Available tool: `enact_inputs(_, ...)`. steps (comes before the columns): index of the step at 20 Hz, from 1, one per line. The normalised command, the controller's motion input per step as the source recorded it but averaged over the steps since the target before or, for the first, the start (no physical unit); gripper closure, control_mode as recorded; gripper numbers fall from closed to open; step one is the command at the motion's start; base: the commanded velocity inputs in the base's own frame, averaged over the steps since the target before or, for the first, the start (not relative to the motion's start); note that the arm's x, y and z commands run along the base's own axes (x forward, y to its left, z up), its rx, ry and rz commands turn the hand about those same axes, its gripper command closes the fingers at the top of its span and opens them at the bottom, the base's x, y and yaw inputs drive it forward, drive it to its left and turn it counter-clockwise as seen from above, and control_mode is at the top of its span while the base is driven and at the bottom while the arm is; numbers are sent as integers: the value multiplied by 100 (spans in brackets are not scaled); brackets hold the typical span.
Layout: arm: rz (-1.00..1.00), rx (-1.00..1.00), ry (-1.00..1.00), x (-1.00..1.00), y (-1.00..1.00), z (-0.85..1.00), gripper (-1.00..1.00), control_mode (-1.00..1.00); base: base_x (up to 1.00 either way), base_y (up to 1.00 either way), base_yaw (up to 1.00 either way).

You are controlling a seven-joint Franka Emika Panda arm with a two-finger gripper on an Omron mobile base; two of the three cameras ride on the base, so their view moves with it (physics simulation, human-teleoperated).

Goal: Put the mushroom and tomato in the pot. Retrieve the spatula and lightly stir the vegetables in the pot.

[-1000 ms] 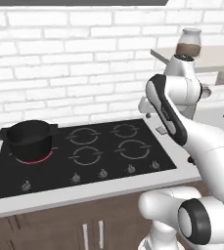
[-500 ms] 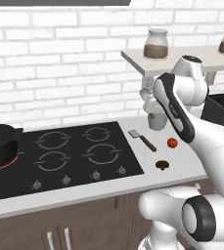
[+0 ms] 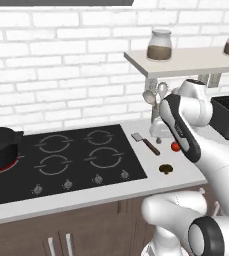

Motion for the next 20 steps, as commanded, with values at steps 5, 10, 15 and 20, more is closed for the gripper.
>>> enact_inputs(5, 5, 7, 21, -4, -45, -77, -100, -100, 0, 0, 0)
enact_inputs(10, 0, 7, 13, 27, -54, -70, -100, -100, 0, 0, 0)
enact_inputs(15, 0, 0, 2, 28, -1, -57, -100, -100, 0, 0, 0)
enact_inputs(20, 0, -1, 0, 31, 0, -57, -100, -100, 0, 0, 0)
